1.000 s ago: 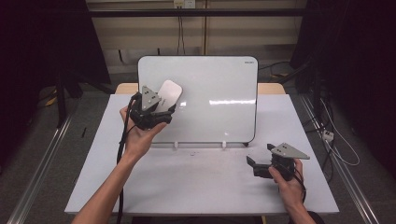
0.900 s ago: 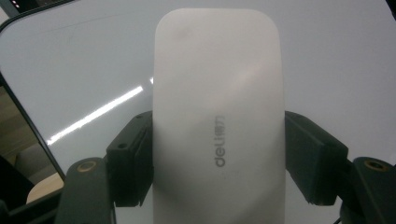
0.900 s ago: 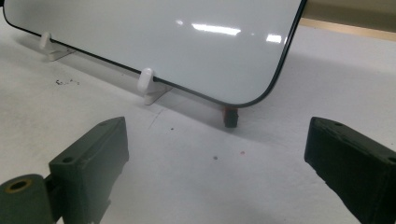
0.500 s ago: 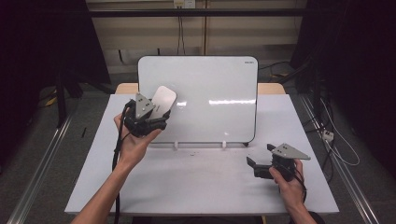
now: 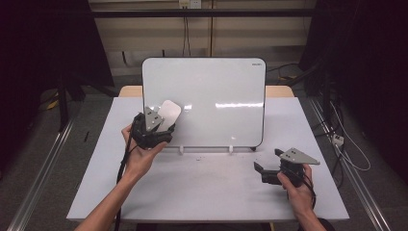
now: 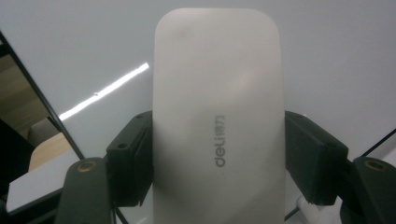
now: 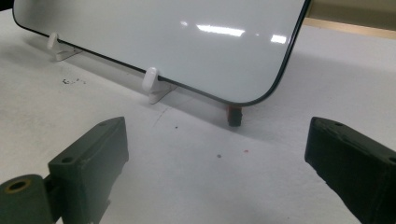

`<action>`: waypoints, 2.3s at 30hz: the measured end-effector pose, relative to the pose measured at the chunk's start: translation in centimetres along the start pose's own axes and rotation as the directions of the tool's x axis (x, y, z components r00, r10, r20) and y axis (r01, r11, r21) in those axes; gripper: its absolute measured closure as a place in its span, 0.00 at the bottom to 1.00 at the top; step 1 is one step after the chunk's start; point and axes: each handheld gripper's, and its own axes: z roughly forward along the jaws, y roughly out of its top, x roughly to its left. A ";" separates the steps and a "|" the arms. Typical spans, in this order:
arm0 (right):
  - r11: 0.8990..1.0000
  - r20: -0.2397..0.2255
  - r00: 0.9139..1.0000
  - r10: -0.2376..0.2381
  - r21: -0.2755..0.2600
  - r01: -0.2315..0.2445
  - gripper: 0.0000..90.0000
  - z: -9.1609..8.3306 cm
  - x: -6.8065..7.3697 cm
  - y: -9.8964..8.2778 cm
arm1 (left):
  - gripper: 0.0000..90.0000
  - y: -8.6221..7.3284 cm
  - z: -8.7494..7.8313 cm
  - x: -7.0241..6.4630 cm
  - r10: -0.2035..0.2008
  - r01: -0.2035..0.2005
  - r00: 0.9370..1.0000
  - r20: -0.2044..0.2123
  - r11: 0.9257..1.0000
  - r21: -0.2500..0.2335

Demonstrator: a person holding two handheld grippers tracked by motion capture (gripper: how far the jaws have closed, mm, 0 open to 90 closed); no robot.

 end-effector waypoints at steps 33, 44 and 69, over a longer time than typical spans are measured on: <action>1.000 0.015 1.000 -0.001 0.004 0.001 0.07 0.0 0.1 0.1 | 0.19 -1.9 0.9 0.7 -0.017 0.016 1.000 0.022 0.999 0.036; 1.000 0.017 1.000 0.010 0.007 -0.010 0.07 0.1 0.1 0.1 | 0.06 -2.0 -0.6 1.8 -0.122 0.120 0.989 0.083 0.993 0.021; 1.000 0.023 1.000 -0.004 0.005 0.004 0.07 -0.2 0.2 0.0 | 0.05 -6.1 -5.4 1.1 -0.211 0.211 0.967 0.140 0.977 0.015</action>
